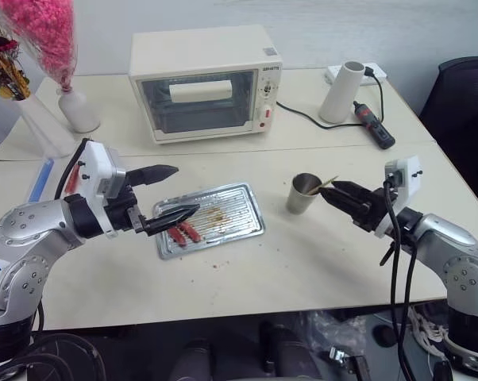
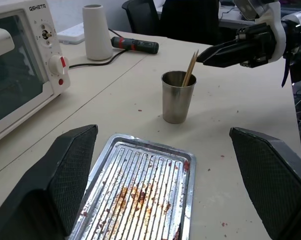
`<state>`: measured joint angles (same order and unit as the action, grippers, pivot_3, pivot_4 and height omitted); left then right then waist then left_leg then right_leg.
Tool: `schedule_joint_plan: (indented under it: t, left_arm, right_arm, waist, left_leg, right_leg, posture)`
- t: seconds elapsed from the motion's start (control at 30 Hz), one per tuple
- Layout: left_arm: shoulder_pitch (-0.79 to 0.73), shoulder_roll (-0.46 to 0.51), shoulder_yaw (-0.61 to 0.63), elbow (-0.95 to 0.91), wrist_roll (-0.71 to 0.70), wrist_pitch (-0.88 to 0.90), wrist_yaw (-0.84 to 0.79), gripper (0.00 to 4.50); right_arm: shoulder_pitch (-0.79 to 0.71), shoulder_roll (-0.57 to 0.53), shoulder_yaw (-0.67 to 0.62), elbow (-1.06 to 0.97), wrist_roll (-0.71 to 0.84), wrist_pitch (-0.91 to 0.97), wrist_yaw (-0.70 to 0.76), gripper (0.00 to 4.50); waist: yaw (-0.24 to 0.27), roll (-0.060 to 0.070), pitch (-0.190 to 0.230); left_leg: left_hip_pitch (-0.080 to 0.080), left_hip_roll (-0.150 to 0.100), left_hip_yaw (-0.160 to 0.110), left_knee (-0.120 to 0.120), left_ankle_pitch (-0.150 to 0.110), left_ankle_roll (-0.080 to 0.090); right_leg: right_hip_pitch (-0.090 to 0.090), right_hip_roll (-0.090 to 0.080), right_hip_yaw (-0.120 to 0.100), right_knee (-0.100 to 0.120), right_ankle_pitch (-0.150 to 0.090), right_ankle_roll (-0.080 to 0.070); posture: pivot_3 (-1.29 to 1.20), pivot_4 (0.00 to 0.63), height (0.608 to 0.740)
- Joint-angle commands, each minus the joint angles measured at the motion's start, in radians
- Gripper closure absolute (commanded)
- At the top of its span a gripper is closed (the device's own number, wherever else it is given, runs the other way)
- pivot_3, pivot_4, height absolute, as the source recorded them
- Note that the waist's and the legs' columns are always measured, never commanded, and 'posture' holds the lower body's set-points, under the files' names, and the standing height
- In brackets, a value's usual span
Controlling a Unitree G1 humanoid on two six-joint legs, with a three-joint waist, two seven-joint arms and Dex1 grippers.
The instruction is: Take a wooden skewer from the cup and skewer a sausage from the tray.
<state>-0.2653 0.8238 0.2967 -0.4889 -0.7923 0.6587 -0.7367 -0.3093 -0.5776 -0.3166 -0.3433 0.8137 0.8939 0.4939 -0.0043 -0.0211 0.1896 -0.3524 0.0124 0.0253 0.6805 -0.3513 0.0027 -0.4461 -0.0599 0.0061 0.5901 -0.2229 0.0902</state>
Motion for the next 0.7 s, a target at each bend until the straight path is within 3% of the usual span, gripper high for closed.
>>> schedule_joint_plan:
  t: [0.03,0.7]
  left_arm:
    - [-0.015,0.001,0.015,-0.002,0.005,-0.021,-0.005,0.00]
    - [-0.019,0.004,0.024,-0.004,0.005,-0.018,-0.001,0.00]
  right_arm:
    - [-0.021,0.005,-0.003,-0.003,0.007,-0.028,0.007,2.11]
    - [-0.064,0.015,0.032,0.055,-0.021,-0.063,0.019,2.11]
  waist:
    - [0.000,0.000,0.000]
    - [-0.001,0.000,0.000]
  left_leg:
    - [0.000,0.000,0.000,0.000,0.000,0.000]
    - [0.000,0.000,0.000,0.000,0.000,0.000]
  right_leg:
    - [0.000,0.000,0.000,0.000,0.000,0.000]
    - [0.000,0.000,0.000,0.000,0.000,0.000]
  posture:
    - [0.00,0.150,0.740]
    - [0.00,0.150,0.740]
